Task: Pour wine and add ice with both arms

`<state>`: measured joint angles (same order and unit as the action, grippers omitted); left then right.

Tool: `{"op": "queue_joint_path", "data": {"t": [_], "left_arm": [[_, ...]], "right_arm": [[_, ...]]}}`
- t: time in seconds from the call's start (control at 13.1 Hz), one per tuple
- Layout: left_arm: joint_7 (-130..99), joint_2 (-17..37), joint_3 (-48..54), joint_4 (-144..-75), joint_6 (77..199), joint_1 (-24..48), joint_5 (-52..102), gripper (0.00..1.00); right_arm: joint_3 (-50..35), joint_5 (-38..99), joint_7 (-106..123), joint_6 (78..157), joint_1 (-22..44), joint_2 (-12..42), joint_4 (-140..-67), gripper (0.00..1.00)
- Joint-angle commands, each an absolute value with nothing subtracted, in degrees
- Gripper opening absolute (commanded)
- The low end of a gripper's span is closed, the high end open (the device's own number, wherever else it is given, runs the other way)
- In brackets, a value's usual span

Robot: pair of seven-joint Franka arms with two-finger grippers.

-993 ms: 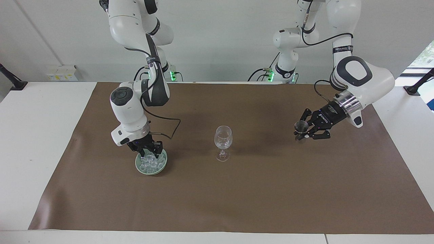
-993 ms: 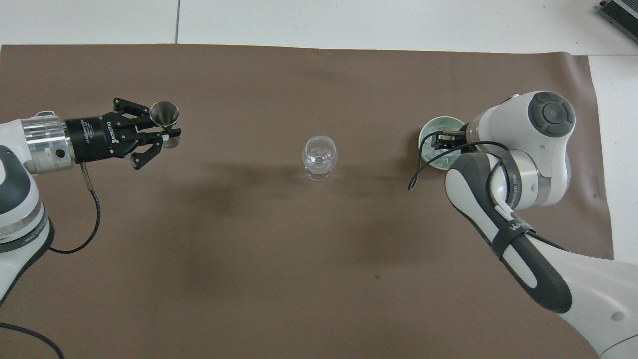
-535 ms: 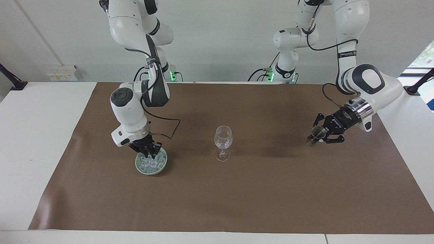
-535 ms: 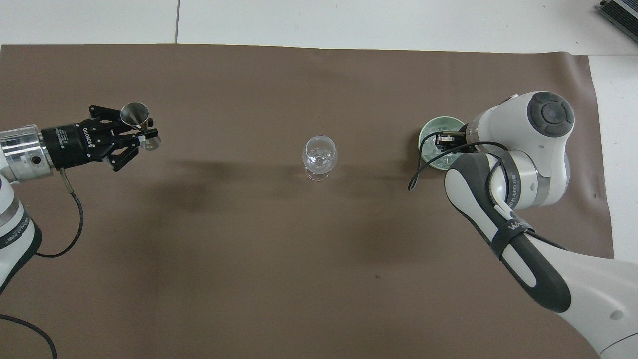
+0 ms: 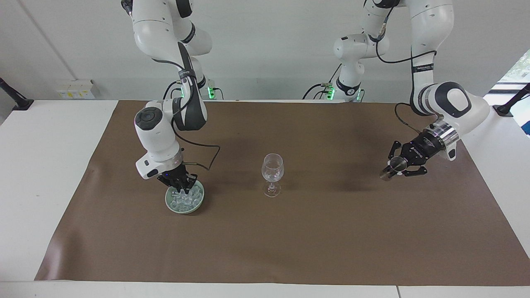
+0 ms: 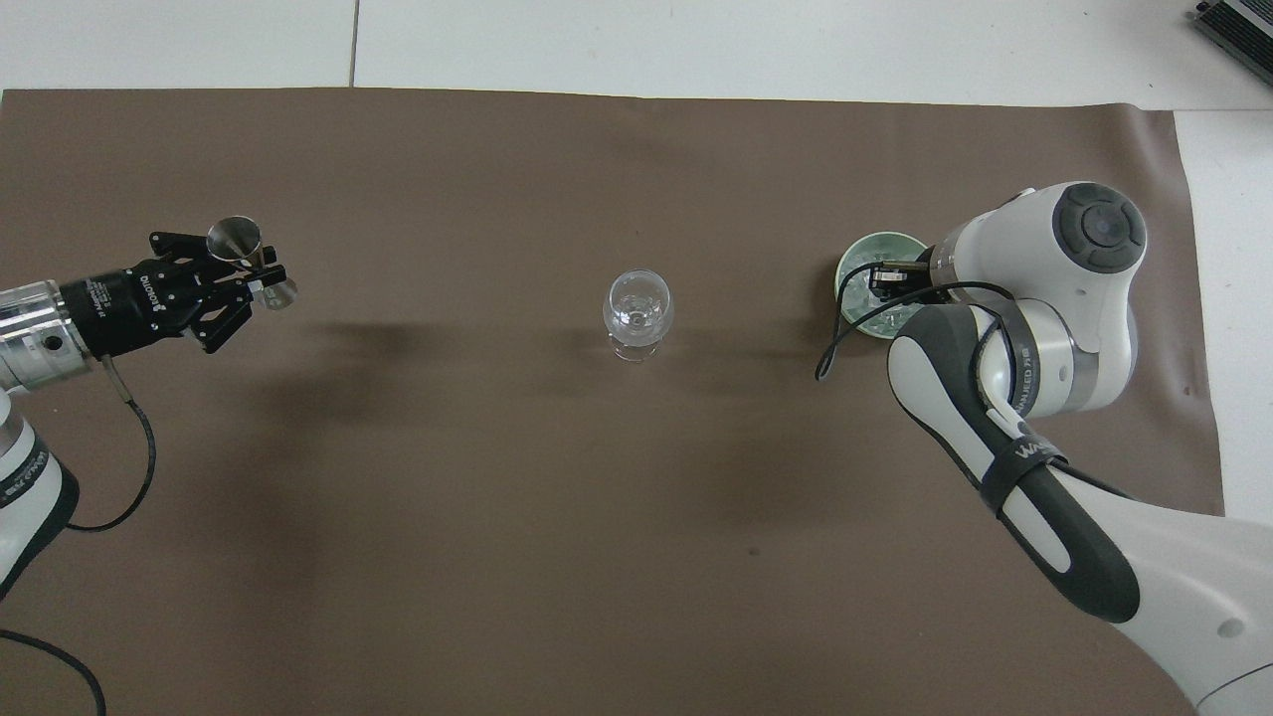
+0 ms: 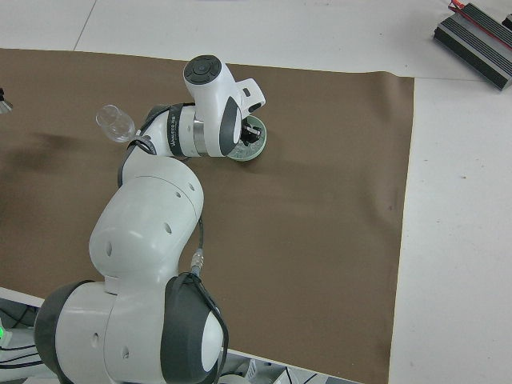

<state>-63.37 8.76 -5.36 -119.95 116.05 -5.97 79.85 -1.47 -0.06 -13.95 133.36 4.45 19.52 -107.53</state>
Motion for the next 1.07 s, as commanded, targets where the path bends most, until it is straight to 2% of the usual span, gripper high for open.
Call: {"op": "queue_joint_path", "data": {"t": [0.0, 0.31, 0.61, 0.99], "left_arm": [[-58.8, 11.07, -8.25, -121.03, 111.01, -7.38, 82.44, 0.0], [-55.55, 14.58, -10.99, -121.11, 107.23, -8.09, 84.1, 0.0], [-49.94, 15.2, -11.07, -124.61, 107.14, -8.35, 90.33, 0.0], [-44.58, 17.75, -12.12, -124.89, 105.04, -8.87, 90.88, 0.0]], "right_arm": [[-1.67, -1.05, -12.48, 133.68, 4.04, 19.95, -106.96, 0.0], [-1.67, -1.58, -12.48, 127.64, 4.3, 19.25, -103.11, 0.0], [-2.28, -0.89, -8.36, 121.48, 4.39, 16.71, -100.64, 0.0], [-5.53, 2.54, -8.96, 116.9, 4.48, 15.56, -94.94, 0.0]]}}
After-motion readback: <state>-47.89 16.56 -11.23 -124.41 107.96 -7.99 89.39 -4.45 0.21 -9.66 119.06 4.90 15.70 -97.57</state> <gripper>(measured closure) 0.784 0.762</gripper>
